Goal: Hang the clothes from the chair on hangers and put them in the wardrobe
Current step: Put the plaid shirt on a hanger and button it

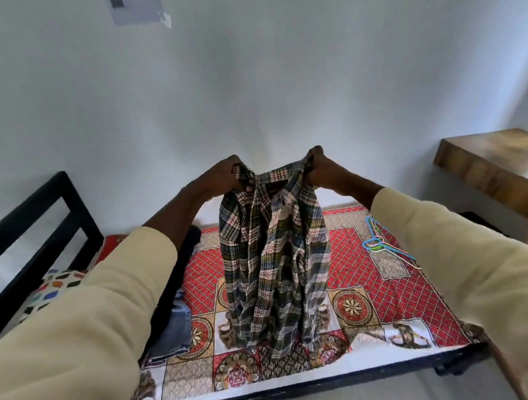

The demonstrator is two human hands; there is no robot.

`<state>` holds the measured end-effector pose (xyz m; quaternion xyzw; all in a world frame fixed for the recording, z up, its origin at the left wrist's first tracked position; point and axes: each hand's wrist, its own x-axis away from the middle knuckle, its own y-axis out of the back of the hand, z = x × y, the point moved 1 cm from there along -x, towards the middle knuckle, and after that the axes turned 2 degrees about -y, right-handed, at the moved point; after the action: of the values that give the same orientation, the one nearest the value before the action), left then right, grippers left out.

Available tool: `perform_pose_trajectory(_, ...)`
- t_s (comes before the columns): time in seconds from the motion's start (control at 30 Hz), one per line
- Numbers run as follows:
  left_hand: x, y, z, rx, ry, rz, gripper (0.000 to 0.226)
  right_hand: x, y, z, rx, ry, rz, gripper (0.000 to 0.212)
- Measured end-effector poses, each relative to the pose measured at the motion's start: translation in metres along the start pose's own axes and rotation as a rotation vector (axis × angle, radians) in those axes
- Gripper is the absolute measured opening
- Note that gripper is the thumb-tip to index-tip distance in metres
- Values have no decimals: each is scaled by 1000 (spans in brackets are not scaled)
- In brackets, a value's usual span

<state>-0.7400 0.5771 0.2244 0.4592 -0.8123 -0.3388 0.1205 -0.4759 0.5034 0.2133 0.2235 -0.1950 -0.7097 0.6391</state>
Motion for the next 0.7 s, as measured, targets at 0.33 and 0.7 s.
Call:
perform_pose_trajectory(0.33, -3, 1, 12, -204, 20, -278, 33, -2, -25, 1, 0, 20, -559, 7)
perform_pose_trajectory(0.7, 30, -4, 44, -264, 109, 121, 33, 9, -20, -38, 627, 49, -234, 21)
